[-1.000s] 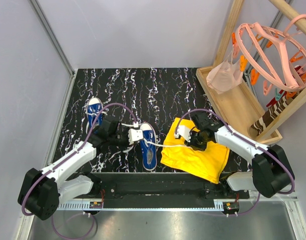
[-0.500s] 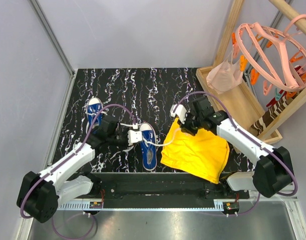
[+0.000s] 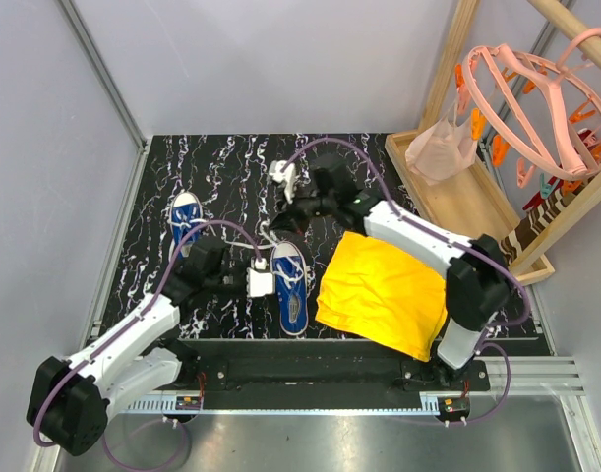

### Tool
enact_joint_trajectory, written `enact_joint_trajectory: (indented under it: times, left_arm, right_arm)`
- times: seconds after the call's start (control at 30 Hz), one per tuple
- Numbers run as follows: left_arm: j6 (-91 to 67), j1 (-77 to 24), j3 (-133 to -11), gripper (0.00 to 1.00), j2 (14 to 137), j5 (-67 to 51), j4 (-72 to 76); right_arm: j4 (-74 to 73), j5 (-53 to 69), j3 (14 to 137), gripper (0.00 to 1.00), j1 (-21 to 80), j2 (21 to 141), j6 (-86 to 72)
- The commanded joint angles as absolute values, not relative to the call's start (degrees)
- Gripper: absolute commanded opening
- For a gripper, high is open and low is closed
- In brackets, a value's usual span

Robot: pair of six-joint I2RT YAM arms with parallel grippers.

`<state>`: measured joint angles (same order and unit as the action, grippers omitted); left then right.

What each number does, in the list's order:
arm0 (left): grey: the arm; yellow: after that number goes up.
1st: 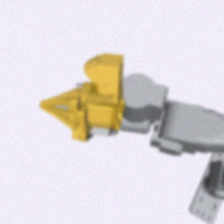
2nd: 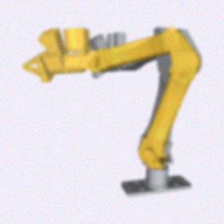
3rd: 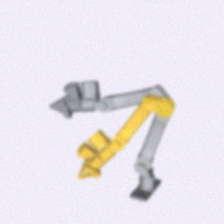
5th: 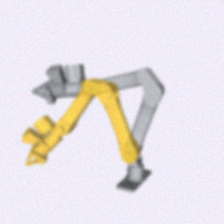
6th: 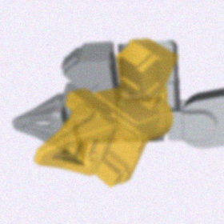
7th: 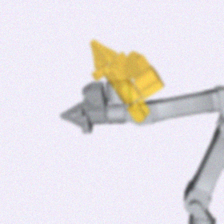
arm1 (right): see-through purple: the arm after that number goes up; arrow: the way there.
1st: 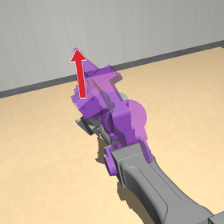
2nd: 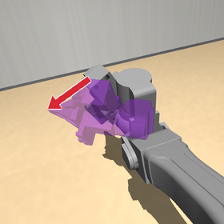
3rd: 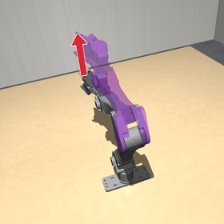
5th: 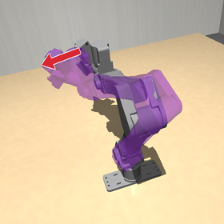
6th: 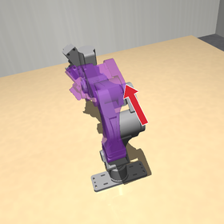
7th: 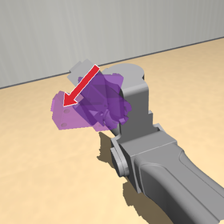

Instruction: Tie the shoes

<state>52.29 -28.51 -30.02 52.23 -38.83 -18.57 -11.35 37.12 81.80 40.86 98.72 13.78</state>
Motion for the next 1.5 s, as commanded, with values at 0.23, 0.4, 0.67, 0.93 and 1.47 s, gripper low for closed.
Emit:
enact_joint_trajectory:
  times: [0.23,0.4,0.67,0.93,1.47]
  left_arm:
    - [56.8,-29.3,-26.2,0.0,49.0,-40.6,-15.8]
    - [54.7,-29.2,-25.9,0.0,50.3,-39.8,-15.0]
    - [48.2,-28.7,-25.8,0.0,52.3,-39.3,-8.8]
    - [42.8,-28.0,-26.0,0.0,54.5,-38.4,-1.5]
    - [47.5,-28.2,-27.4,0.0,57.2,-41.6,0.2]
  right_arm:
    - [-1.9,40.3,87.4,0.0,48.1,110.9,6.0]
    - [-4.5,41.6,91.0,0.16,48.2,115.4,5.3]
    - [-14.7,43.2,90.7,0.62,43.6,107.8,6.2]
    - [-25.6,49.1,79.8,0.6,38.3,97.0,8.4]
    - [-25.1,54.1,80.0,0.66,38.8,104.5,10.8]
